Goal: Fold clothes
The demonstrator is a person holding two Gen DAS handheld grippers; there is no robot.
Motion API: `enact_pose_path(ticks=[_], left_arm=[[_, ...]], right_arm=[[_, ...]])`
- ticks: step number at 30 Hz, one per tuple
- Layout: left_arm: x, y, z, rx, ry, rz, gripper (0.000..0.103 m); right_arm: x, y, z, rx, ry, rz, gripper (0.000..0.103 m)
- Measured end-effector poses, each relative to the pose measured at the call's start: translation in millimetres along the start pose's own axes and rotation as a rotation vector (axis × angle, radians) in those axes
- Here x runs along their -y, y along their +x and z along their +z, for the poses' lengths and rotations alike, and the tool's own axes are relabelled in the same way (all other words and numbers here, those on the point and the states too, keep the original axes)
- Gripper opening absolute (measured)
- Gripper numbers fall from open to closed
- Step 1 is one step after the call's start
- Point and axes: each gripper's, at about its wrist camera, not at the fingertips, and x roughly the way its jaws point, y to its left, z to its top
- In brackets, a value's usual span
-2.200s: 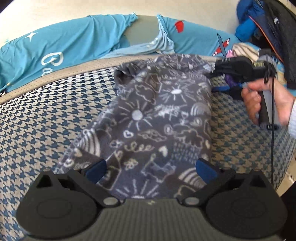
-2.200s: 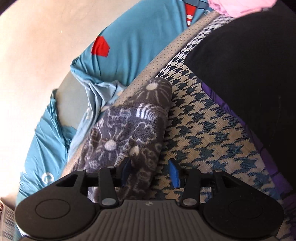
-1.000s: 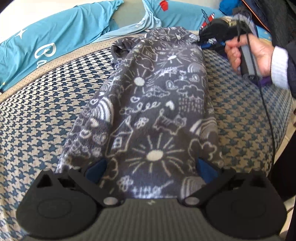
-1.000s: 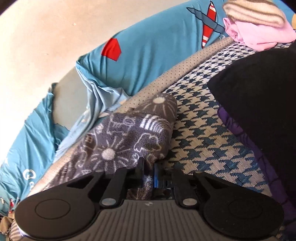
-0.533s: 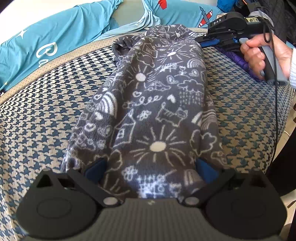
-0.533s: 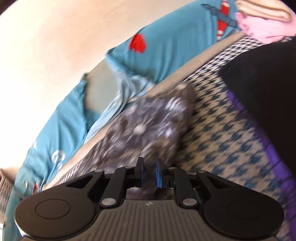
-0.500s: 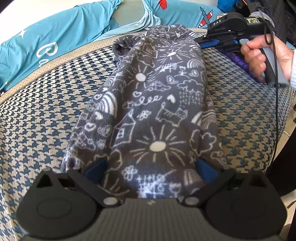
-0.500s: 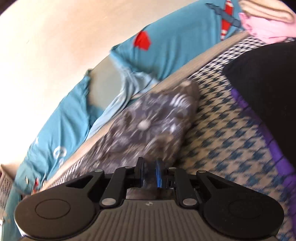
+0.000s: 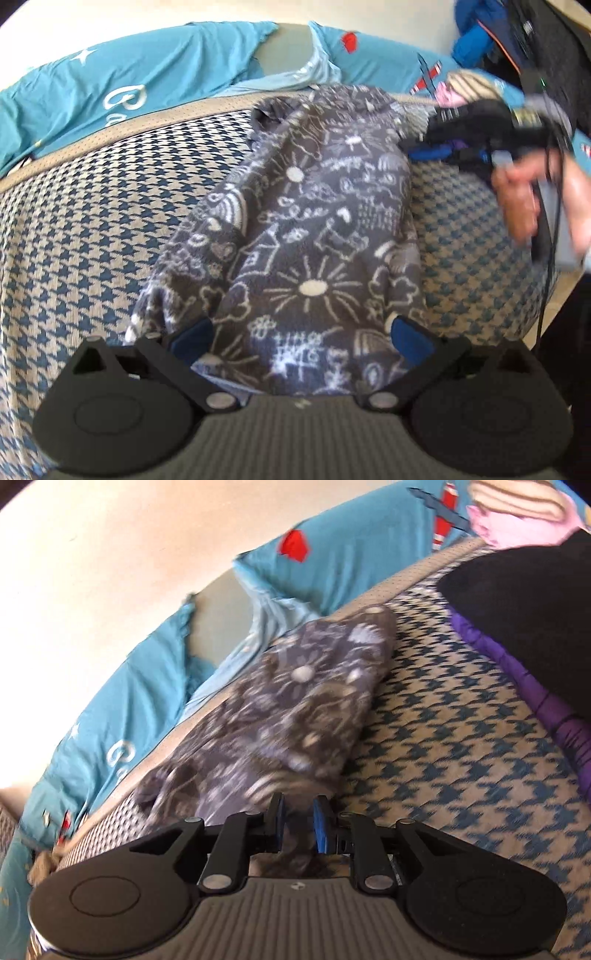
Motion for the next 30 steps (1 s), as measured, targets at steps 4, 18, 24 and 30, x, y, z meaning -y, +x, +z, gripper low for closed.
enact_pose_path(ticks=[4,18,24,30], left_arm=[[-12,-7,3,0.027,-0.068,0.012,0.103],[-76,-1,7,0.018,-0.388,0.124,0.103],[-98,2,-1,0.014,-0.488,0.147,0.103],[-95,3,-1,0.007,-0.463,0.168,0.103]], right_arm=[[-17,-4,-19,-0.022,-0.094,-0.005,0.021],[-40,-23,-72,-0.073,-0.242,-0.027,0.031],[-60,-36,-108,-0.090,-0.403,0.012,0.038],[-73,-57,-125,-0.066,-0.492,0.088,0.038]])
